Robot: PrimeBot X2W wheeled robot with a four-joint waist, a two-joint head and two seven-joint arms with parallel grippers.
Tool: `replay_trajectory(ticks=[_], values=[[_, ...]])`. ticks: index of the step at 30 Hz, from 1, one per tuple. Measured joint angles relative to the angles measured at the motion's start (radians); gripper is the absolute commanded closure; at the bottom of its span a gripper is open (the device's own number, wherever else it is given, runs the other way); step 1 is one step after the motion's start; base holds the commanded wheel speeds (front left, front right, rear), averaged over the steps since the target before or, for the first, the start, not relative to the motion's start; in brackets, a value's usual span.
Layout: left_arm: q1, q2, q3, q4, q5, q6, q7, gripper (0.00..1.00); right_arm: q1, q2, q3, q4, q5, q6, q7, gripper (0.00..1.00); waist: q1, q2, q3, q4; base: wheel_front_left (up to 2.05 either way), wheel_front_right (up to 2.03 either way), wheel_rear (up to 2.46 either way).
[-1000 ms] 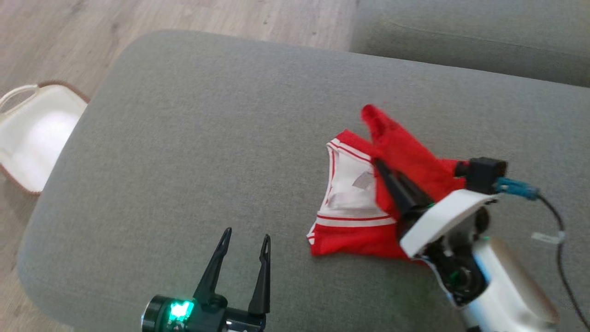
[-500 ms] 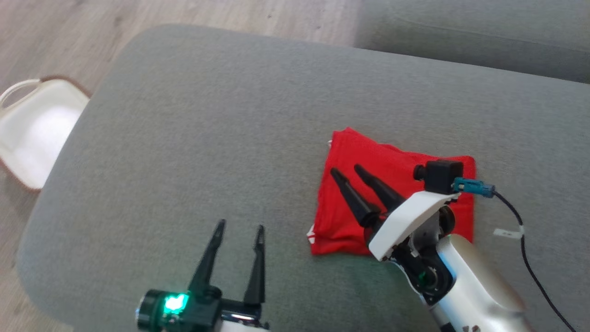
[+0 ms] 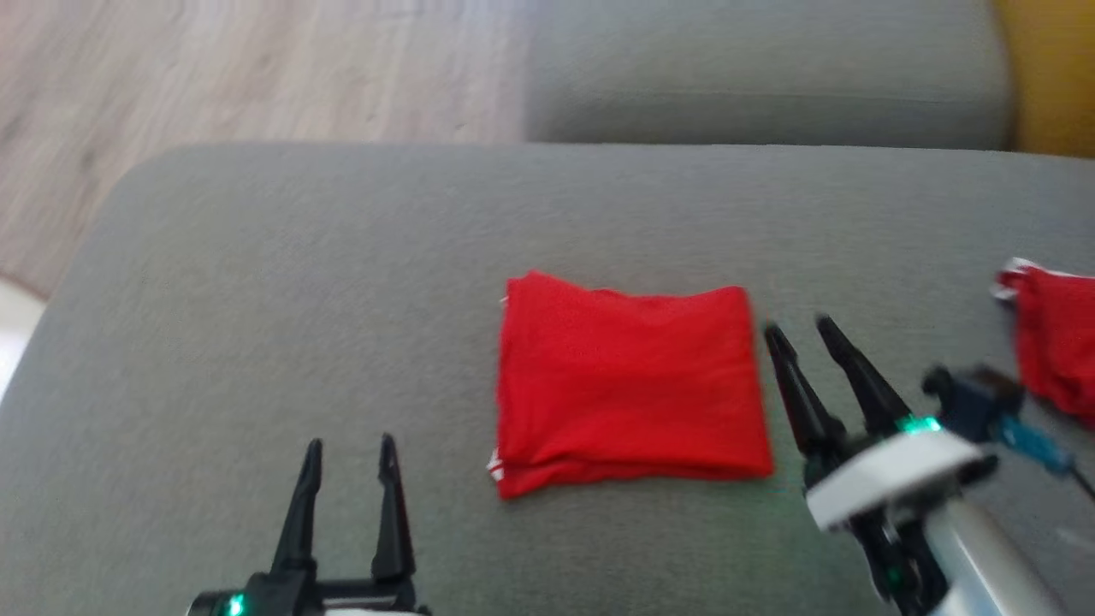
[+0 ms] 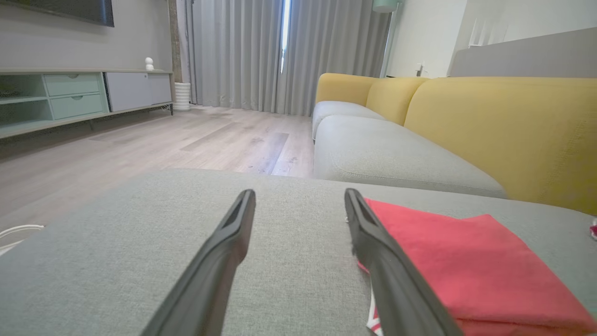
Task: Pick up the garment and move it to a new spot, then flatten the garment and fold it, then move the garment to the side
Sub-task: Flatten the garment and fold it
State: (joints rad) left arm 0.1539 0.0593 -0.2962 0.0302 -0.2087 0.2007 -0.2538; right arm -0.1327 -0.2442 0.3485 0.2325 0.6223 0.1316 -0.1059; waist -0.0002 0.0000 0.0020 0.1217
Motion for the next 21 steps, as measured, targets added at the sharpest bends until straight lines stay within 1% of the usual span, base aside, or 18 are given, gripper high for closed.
replay_trajectory(ticks=[3,5,7,8,10,12,14,16,18,21], values=[[0.023,0.0,0.015,0.0,0.004,-0.008,0.0,0.0,0.06,-0.016,-0.031,0.007,-0.055,0.0,-0.067,0.0,0.0,0.0,-0.025,-0.041,0.0,0.0,0.0],[0.037,-0.001,0.023,0.001,0.01,-0.015,0.0,0.0,0.095,-0.022,-0.056,0.021,-0.113,0.0,-0.101,0.0,0.0,0.0,-0.041,-0.062,0.0,0.0,0.0],[0.051,-0.001,0.036,0.002,0.017,-0.017,0.0,0.0,0.133,-0.018,-0.093,0.036,-0.178,0.0,-0.124,0.0,0.0,0.0,-0.057,-0.08,0.0,0.0,0.0],[0.051,-0.001,0.036,0.002,0.017,-0.017,0.0,0.0,0.133,-0.018,-0.093,0.036,-0.178,0.0,-0.124,0.0,0.0,0.0,-0.057,-0.08,0.0,0.0,0.0],[0.07,0.0,0.044,0.002,0.021,-0.026,0.0,0.0,0.173,-0.012,-0.131,0.044,-0.258,0.0,-0.135,0.0,0.0,0.0,-0.07,-0.094,0.0,0.0,0.0],[0.089,-0.001,0.048,0.003,0.025,-0.026,0.0,0.0,0.214,0.018,-0.172,0.045,-0.314,0.0,-0.142,0.0,-0.0001,0.0,-0.081,-0.107,0.0,0.0,0.0],[0.11,-0.001,0.061,0.003,0.026,-0.026,0.0,0.0,0.256,0.046,-0.192,0.035,-0.379,0.0,-0.142,0.0,0.0,0.0,-0.089,-0.117,0.0,0.0,0.0],[0.129,-0.001,0.073,0.004,0.026,-0.026,0.0,0.0,0.295,0.08,-0.22,0.008,-0.416,0.0,-0.142,0.0,0.0,0.0,-0.094,-0.124,0.0,0.0,0.0],[0.144,0.0,0.077,0.005,0.035,-0.026,0.0,0.0,0.324,0.089,-0.227,-0.008,-0.462,0.0,-0.142,0.0,0.0,0.0,-0.097,-0.127,0.0,0.0,0.0],[0.161,-0.001,0.082,0.008,0.035,-0.032,0.0,0.0,0.349,0.116,-0.248,-0.024,-0.478,0.0,-0.142,0.0,0.0001,0.0,-0.1,-0.127,0.0,0.0,0.0]])
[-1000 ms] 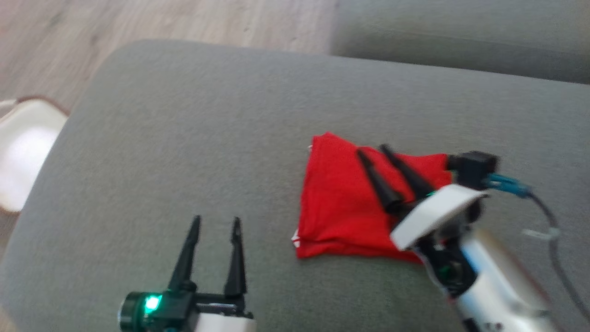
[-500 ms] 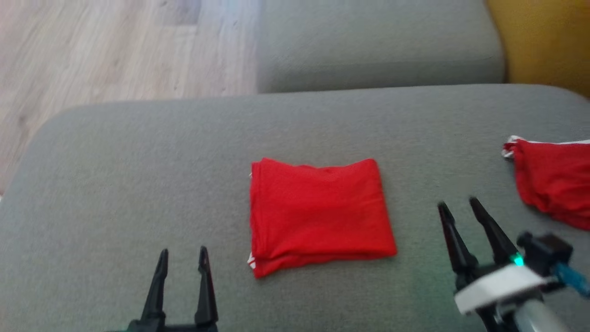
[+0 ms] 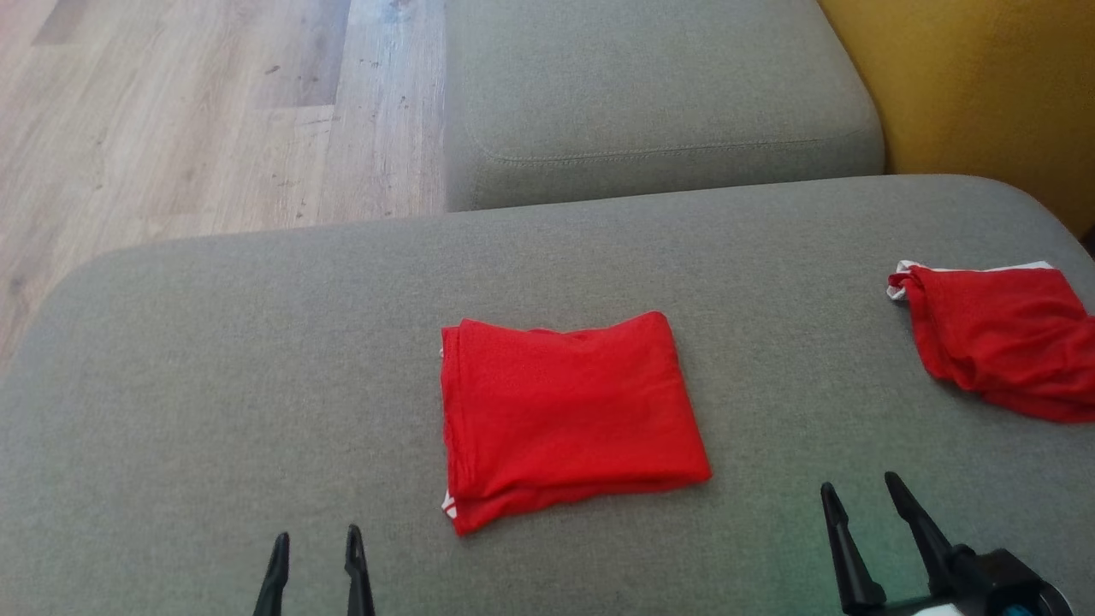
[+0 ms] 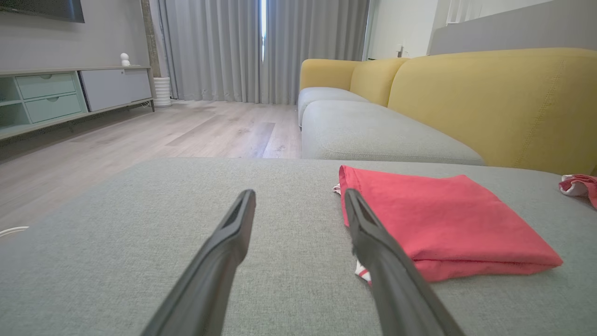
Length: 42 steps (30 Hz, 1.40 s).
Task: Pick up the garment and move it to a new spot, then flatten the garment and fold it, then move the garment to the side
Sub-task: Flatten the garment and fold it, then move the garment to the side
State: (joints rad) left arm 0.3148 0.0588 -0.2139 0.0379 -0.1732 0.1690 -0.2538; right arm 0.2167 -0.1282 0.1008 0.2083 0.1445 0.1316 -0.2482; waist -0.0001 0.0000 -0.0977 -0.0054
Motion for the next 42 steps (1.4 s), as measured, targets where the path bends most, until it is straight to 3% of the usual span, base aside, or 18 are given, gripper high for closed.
replay_trajectory(ticks=[35,42], values=[[0.019,0.0,0.024,-0.002,0.007,-0.025,0.0,0.0,0.003,0.017,-0.019,-0.019,-0.049,0.0,0.0,0.0,0.0001,0.0,0.004,0.041,0.0,0.0,0.0],[0.012,0.0,0.02,-0.009,0.005,-0.028,0.0,0.0,-0.006,0.017,-0.022,0.057,-0.032,0.0,0.0,0.0,0.0001,0.0,0.032,0.059,0.0,0.0,0.0]])
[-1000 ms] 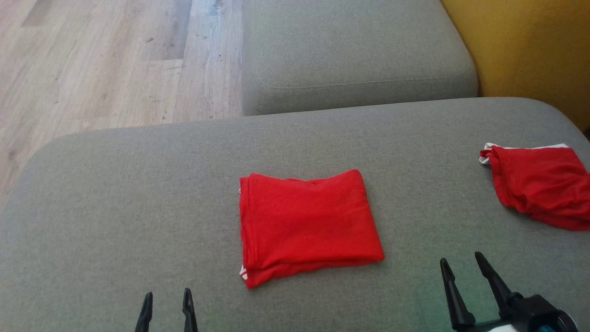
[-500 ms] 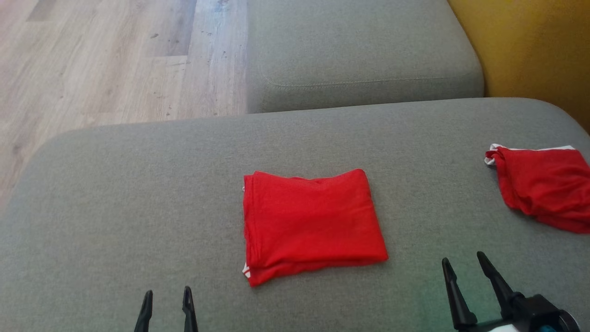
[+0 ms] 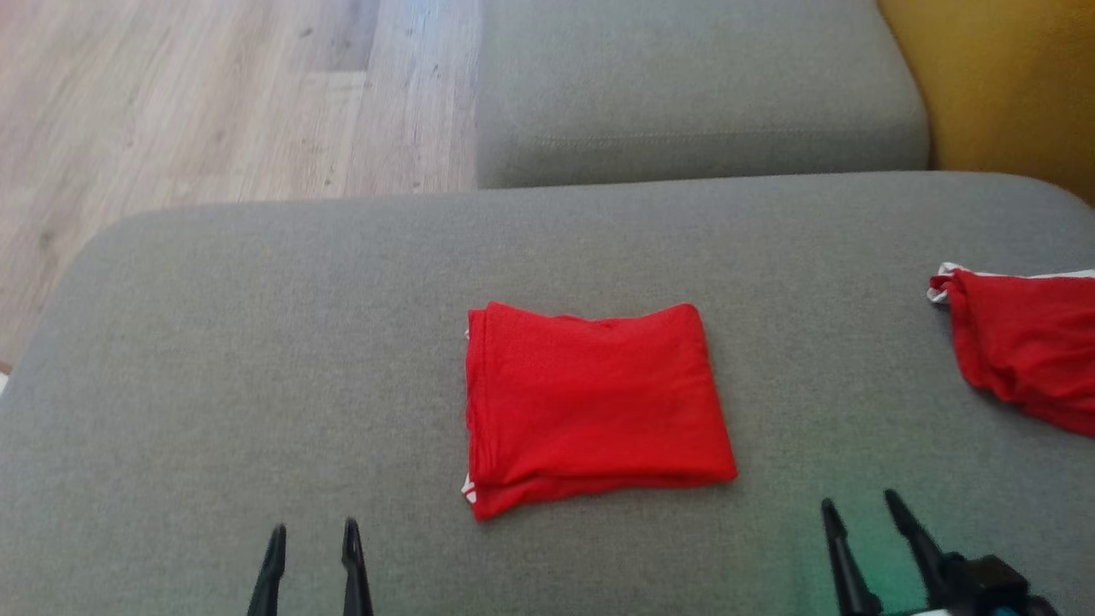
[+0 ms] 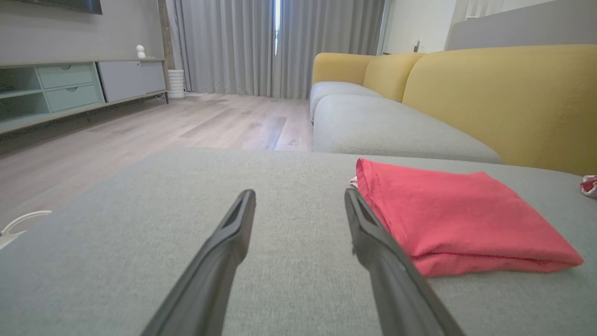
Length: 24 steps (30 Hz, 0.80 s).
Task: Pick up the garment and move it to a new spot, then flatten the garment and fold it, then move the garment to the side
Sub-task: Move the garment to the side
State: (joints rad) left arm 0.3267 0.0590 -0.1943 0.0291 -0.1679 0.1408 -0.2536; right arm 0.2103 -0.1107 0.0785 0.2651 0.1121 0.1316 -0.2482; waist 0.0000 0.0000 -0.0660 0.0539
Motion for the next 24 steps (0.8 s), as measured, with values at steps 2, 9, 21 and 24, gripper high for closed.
replay_trajectory(ticks=[2,9,21,24], values=[[-0.01,0.0,-0.002,-0.026,0.013,0.002,0.0,0.0,-0.02,-0.002,0.021,0.051,0.024,0.0,0.0,0.0,0.0,0.0,0.013,0.006,0.0,0.0,0.0],[-0.045,0.0,-0.037,-0.058,0.031,0.027,0.0,0.0,-0.196,-0.046,0.118,0.145,0.182,0.0,0.079,0.0,0.0001,0.0,0.062,0.033,0.0,0.0,0.0],[-0.125,0.0,-0.099,-0.056,0.046,0.026,0.0,0.0,-0.395,-0.119,0.239,0.215,0.651,0.0,0.33,0.0,0.0002,0.0,0.158,0.087,0.0,0.0,0.0],[-0.136,-0.001,-0.109,-0.05,-0.006,0.025,0.0,0.0,-0.432,-0.13,0.268,0.233,0.738,0.0,0.382,0.0,0.0002,0.0,0.179,0.101,0.0,0.0,0.0]])
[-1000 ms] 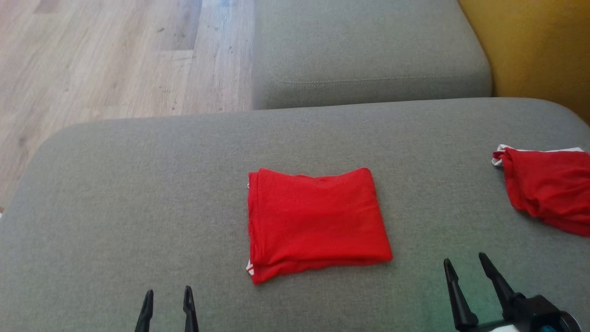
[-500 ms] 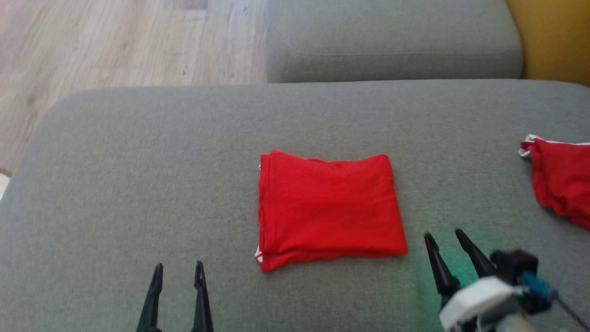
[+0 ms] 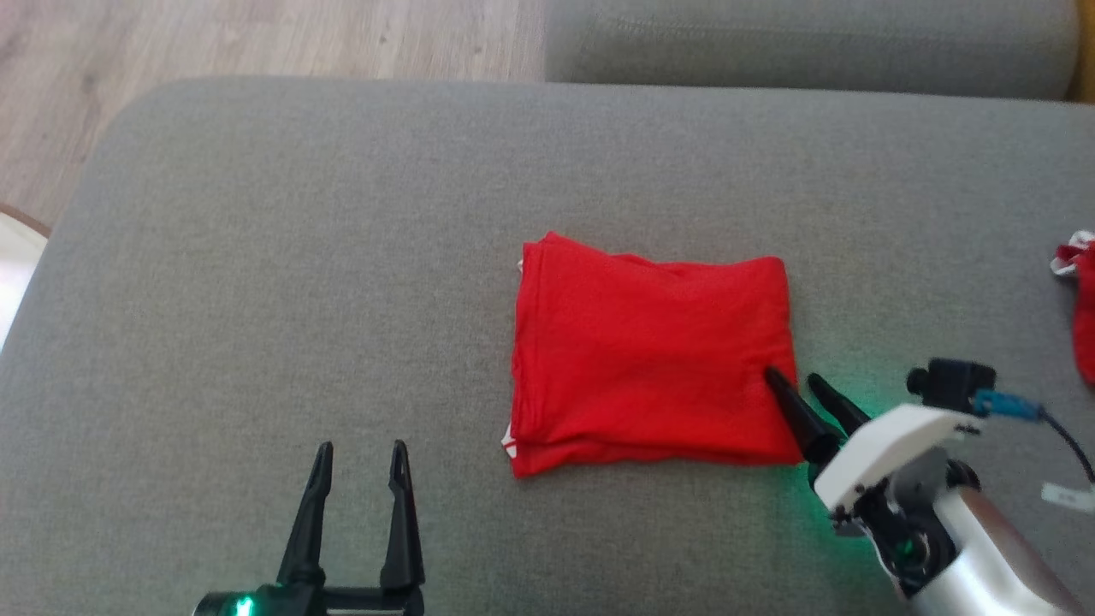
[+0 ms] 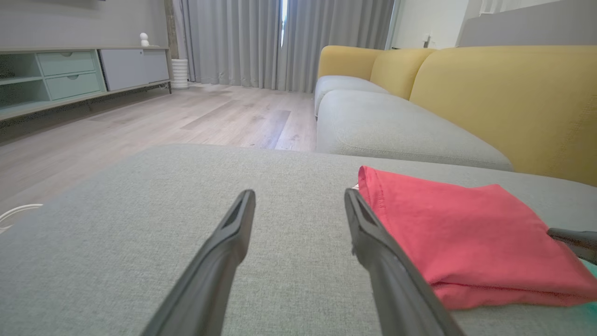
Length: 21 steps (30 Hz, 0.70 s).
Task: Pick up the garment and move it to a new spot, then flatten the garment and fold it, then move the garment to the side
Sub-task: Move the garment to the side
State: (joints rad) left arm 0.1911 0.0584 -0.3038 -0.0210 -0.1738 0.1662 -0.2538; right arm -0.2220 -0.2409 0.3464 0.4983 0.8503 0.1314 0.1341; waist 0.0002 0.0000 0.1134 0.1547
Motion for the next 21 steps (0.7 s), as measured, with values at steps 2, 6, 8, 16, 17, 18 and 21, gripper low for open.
replay_trajectory(ticks=[2,6,8,16,17,18,21], values=[[-0.007,0.0,-0.006,0.003,-0.001,0.001,0.0,0.0,-0.024,-0.003,0.02,0.014,0.054,0.0,0.038,0.0,0.0001,0.0,0.011,0.005,0.0,0.0,0.0],[-0.026,0.0,-0.024,0.004,-0.002,-0.001,0.0,0.0,-0.066,-0.016,0.057,0.01,0.156,0.0,0.083,0.0,0.0,0.0,0.029,0.01,0.0,0.0,0.0],[-0.034,0.0,-0.027,0.009,-0.002,-0.001,0.0,0.0,-0.083,-0.023,0.068,0.006,0.185,0.0,0.082,0.64,-0.0001,0.0,0.032,0.009,0.0,0.0,0.0],[-0.04,0.0,-0.022,0.012,0.01,-0.009,0.0,0.0,-0.097,-0.093,0.135,-0.049,0.243,0.0,0.037,1.0,-0.0002,0.0,0.037,-0.035,0.0,0.0,0.0],[-0.04,0.0,-0.021,0.009,0.015,-0.009,0.0,0.0,-0.097,-0.111,0.142,-0.063,0.244,0.0,0.033,1.0,-0.0001,0.0,0.039,-0.047,0.0,0.0,0.0],[-0.04,0.0,-0.02,0.005,0.02,-0.009,0.0,0.0,-0.098,-0.132,0.148,-0.075,0.246,0.0,0.032,1.0,-0.0001,0.0,0.042,-0.06,0.0,0.0,0.0],[-0.043,0.0,-0.017,-0.003,0.031,-0.016,0.0,0.0,-0.109,-0.209,0.157,-0.106,0.248,0.0,0.023,1.0,-0.0002,0.0,0.057,-0.103,0.0,0.0,0.0]])
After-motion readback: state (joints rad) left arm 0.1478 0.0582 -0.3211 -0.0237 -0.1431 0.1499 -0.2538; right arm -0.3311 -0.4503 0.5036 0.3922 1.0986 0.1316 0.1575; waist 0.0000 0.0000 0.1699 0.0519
